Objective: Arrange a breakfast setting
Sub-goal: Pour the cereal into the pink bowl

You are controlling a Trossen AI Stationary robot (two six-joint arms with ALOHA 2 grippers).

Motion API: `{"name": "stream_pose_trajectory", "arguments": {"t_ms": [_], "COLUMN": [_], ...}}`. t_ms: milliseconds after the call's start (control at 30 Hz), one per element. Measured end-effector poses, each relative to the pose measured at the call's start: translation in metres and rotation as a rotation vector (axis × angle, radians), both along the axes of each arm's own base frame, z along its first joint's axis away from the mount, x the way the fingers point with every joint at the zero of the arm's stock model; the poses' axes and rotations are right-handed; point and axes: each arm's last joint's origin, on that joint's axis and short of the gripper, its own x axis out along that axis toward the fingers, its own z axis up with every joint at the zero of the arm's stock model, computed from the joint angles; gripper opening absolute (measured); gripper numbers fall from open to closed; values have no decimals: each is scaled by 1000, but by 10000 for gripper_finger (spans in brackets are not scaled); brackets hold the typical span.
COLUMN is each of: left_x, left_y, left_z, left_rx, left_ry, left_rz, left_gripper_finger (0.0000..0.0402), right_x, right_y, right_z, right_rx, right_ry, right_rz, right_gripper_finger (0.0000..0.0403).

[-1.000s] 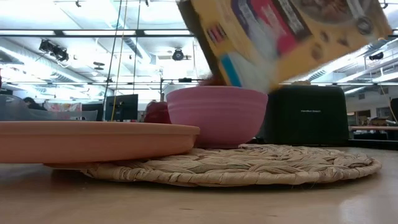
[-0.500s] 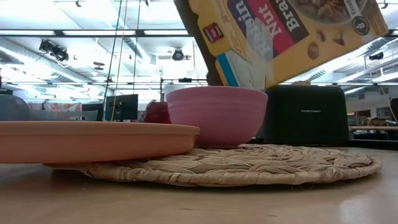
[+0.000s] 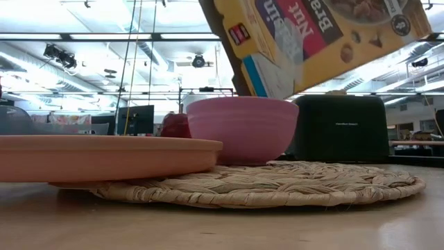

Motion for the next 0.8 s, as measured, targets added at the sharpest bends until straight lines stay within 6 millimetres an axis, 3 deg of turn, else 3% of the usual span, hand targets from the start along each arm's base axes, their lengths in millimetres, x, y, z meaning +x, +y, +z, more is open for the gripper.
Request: {"name": "stream_pose_trajectory", "arguments": {"t_ms": [233,467,800], "left_x": [-1,-1,-1], "left_y": [0,0,0], "left_z": [0,0,0], "left_rx": [-1,-14,-13], "left_ry": [-2,-10,-8], "left_rz": [1,11,10], "left_gripper_finger": [327,327,327], "right_x": [-3,1,11], "right_y": [0,0,-1], "right_z": [-2,5,-3], "right_rx": [1,-1,-13], "right_ry": [43,-45,8], "right_rz": [0,-4,4], "right_gripper_finger": [206,206,206]}}
